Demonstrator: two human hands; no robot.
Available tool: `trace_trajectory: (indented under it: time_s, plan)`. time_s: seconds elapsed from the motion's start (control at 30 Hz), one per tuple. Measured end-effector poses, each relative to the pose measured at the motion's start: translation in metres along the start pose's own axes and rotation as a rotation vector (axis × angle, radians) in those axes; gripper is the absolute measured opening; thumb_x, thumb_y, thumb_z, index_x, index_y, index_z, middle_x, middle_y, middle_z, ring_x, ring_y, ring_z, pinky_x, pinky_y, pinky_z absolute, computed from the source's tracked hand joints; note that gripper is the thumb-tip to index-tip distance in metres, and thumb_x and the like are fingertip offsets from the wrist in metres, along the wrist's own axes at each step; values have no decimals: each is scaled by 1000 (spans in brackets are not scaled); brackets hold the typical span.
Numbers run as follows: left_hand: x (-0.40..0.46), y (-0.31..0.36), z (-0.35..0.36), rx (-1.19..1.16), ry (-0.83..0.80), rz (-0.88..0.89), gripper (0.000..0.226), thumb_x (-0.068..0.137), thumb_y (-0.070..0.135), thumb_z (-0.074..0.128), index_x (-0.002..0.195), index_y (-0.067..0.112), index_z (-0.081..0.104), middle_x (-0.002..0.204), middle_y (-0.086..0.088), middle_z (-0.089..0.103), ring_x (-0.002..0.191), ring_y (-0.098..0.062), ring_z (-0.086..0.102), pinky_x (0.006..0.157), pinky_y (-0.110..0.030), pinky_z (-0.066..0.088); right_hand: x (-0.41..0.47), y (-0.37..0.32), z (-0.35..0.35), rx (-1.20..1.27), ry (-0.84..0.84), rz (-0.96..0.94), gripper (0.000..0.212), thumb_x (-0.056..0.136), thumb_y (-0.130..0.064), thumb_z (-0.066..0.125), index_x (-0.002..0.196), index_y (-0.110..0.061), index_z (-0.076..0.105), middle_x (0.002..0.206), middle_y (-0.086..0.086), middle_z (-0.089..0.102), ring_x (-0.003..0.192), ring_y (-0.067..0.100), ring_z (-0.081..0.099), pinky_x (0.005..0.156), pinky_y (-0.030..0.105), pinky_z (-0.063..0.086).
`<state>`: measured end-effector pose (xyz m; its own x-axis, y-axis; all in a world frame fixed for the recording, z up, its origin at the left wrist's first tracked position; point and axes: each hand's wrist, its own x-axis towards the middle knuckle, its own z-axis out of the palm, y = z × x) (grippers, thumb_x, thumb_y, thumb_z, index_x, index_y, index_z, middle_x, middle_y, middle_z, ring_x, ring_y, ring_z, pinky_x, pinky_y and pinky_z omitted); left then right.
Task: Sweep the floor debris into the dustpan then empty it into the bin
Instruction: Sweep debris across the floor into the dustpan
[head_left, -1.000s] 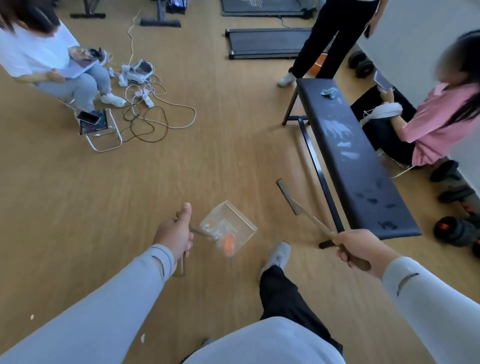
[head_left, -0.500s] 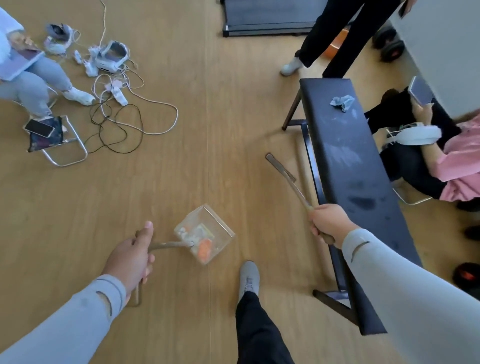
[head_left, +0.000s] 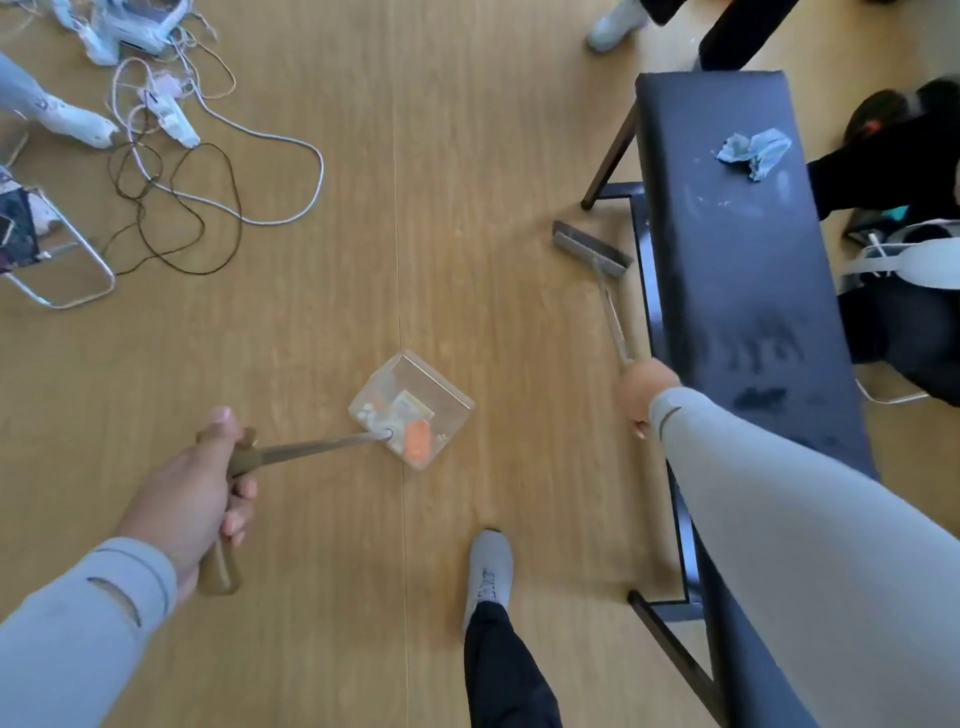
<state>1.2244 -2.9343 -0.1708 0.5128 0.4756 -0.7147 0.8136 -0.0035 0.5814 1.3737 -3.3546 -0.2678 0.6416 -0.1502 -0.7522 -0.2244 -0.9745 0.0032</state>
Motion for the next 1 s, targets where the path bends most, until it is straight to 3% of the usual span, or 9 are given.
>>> trace_trajectory:
  time_s: [0.1, 0.23, 0.4, 0.53, 0.63, 0.7, 0.77, 0.83, 1.0]
  plan:
    - [4, 13, 17, 1, -6, 5, 81, 68, 88, 48, 102, 16, 62, 55, 2, 53, 36, -16, 36, 50, -31, 38, -34, 26, 64, 272, -21, 98, 39, 97, -8, 48, 135, -6, 56, 116, 21, 66, 80, 27, 53, 64, 31, 48]
    - [3, 25, 24, 66, -17, 31, 69, 82, 84, 46, 86, 16, 59, 47, 4, 49, 38, -18, 38, 52, -33, 39, -113, 68, 119, 230, -122, 57, 55, 97, -11, 39, 150, -19, 39, 101, 9, 60, 81, 23, 52, 72, 32, 46]
    - [-1, 35, 16, 137, -49, 65, 62, 92, 77, 46, 90, 17, 62, 62, -3, 55, 42, -21, 41, 55, -36, 42, -193, 110, 107, 386, -141, 50, 52, 102, -21, 46, 154, -24, 42, 105, -8, 51, 83, 9, 51, 76, 26, 50]
    - [0, 35, -1, 173, -88, 94, 63, 92, 79, 45, 89, 18, 61, 50, 3, 52, 40, -18, 42, 54, -35, 44, -208, 118, 60, 530, -7, 142, 42, 103, -27, 51, 144, -29, 55, 81, -20, 50, 64, -2, 47, 55, 16, 40]
    - [4, 30, -16, 181, -116, 123, 67, 90, 80, 46, 92, 15, 61, 50, 4, 52, 41, -18, 41, 54, -35, 43, -175, 75, 45, 470, 39, 150, 43, 104, -20, 42, 145, -25, 53, 77, -6, 51, 58, 11, 46, 49, 20, 38]
    - [6, 25, -26, 177, -141, 146, 71, 81, 84, 48, 97, 17, 63, 58, 0, 54, 41, -18, 40, 53, -34, 42, -141, 40, 49, 427, 24, 165, 46, 102, -11, 37, 144, -20, 52, 96, 7, 60, 66, 22, 56, 51, 24, 45]
    - [8, 20, -39, 170, -179, 172, 77, 66, 89, 50, 100, 21, 64, 63, -2, 55, 41, -18, 39, 52, -33, 41, -124, 2, 62, 341, -8, 187, 45, 98, -6, 45, 142, -8, 54, 122, 14, 63, 97, 32, 67, 71, 32, 56]
    - [11, 15, -55, 208, -190, 195, 80, 61, 90, 51, 96, 20, 63, 58, -1, 55, 38, -18, 38, 51, -32, 41, -130, -26, 97, 343, -66, 217, 41, 95, -7, 53, 135, -2, 59, 129, 19, 64, 114, 35, 65, 90, 39, 57]
    - [4, 4, -102, 346, -244, 234, 86, 70, 91, 43, 77, 6, 57, 43, -4, 44, 38, -22, 41, 55, -37, 43, -254, -43, 202, 307, -211, 272, 61, 94, -3, 40, 152, -19, 38, 116, 12, 64, 89, 26, 66, 74, 34, 56]
